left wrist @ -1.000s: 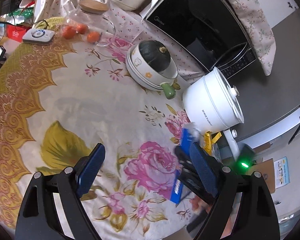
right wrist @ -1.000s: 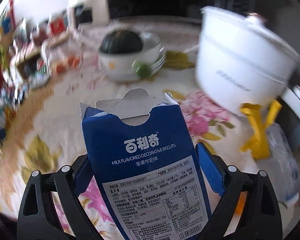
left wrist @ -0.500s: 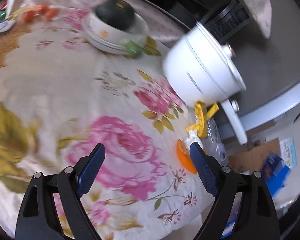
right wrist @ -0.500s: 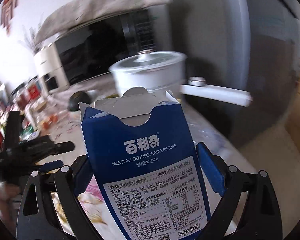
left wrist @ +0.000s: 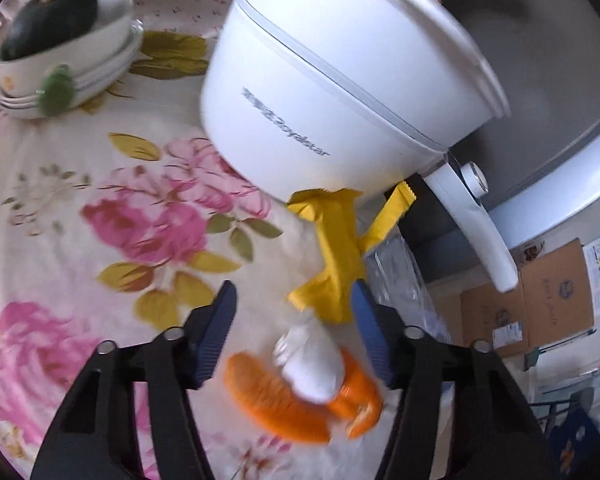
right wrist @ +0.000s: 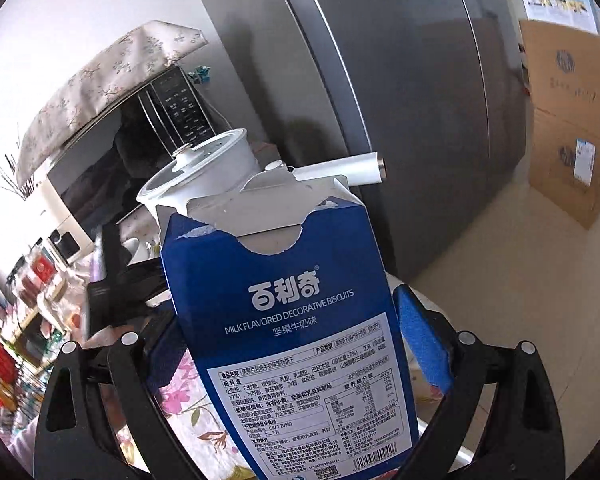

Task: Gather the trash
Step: 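Lift the biscuit box with the right tool while the left tool grasps the yellow wrapper, then drop the biscuit box and yellow wrapper into the white bin with both tools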

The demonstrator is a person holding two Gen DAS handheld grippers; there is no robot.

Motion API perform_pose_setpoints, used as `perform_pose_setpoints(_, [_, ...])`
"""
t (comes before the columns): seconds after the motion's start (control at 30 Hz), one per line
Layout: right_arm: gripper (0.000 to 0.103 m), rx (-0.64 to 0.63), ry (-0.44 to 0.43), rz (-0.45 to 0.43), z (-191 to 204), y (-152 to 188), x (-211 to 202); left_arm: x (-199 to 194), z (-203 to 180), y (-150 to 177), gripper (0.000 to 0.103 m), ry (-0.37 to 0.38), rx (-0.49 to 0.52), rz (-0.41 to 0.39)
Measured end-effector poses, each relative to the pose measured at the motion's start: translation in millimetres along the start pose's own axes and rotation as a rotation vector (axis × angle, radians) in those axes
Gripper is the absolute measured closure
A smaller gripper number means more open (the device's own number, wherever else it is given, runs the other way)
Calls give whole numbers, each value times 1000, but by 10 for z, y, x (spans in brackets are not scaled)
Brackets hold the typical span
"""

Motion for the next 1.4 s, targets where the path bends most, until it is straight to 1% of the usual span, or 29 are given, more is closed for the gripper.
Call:
perform_pose_setpoints(0.07, [13,-11,-1,-9,-6,-11,-33,104,-73,-47,52,0,-3,-8])
perform_pose_setpoints(0.17, [13,-10,-11,-18,-6,-16,-104,136,-168,-125,53,2,0,-58])
perform_pose_setpoints(0.23, [13,-5,-17,-18,-19,-14,-136,174,-213,-128,54,10,-1,-54])
perform_pose_setpoints(0.3, [13,-3,-20,-16,-37,-4,-146,229,-233,-97,67,16,-17,-32])
perform_pose_setpoints(0.33, [13,-3,-21,-15,-33,-2,-143,264,-227,-80,70,24,-34,-16])
perform_pose_setpoints(0.37, [13,-4,-22,-13,-25,-7,-134,285,-230,-73,78,31,-41,-8])
perform_pose_setpoints(0.4, [13,-6,-22,-12,-21,-5,-131,297,-231,-65,82,40,-47,-2])
perform_pose_setpoints(0.43, [13,-9,-24,-9,-16,-6,-129,294,-232,-62,83,45,-52,-4])
perform_pose_setpoints(0.47, [13,-12,-25,-7,-4,-8,-121,263,-231,-63,88,49,-48,-16])
perform_pose_setpoints(0.5, [13,-17,-27,-4,5,-4,-117,228,-223,-64,90,54,-36,-30])
perform_pose_setpoints(0.6, [13,-12,-34,4,14,6,-107,64,-224,-61,92,42,11,-76])
perform_pose_setpoints(0.67, [13,-6,-44,8,20,14,-107,-59,-219,-71,93,46,10,-98])
perform_pose_setpoints(0.7, [13,-4,-48,10,28,18,-112,-156,-210,-75,96,56,4,-113])
perform_pose_setpoints(0.87, [13,-28,-55,4,89,35,-180,-614,-171,-126,96,75,20,-188])
perform_pose_setpoints(1.03, [13,-63,-61,2,162,97,-274,-1064,-81,12,96,89,43,-232])
perform_pose_setpoints(1.1, [13,-78,-59,0,188,128,-321,-1259,14,115,96,97,50,-240])
perform_pose_setpoints(1.2, [13,-99,-49,3,199,190,-382,-1450,125,323,96,114,57,-238])
perform_pose_setpoints(1.4, [13,-158,-14,20,218,414,-545,-1652,291,761,96,172,67,-185])
Point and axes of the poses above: each gripper's, at about its wrist camera, not at the fingertips, and x roughly the way its jaws point, z to its left, y to its underside, the point moved 10 cm from there along x, roughly the way its jaws point, and after that the axes turned 6 degrees about -x, right-handed, at the moved point
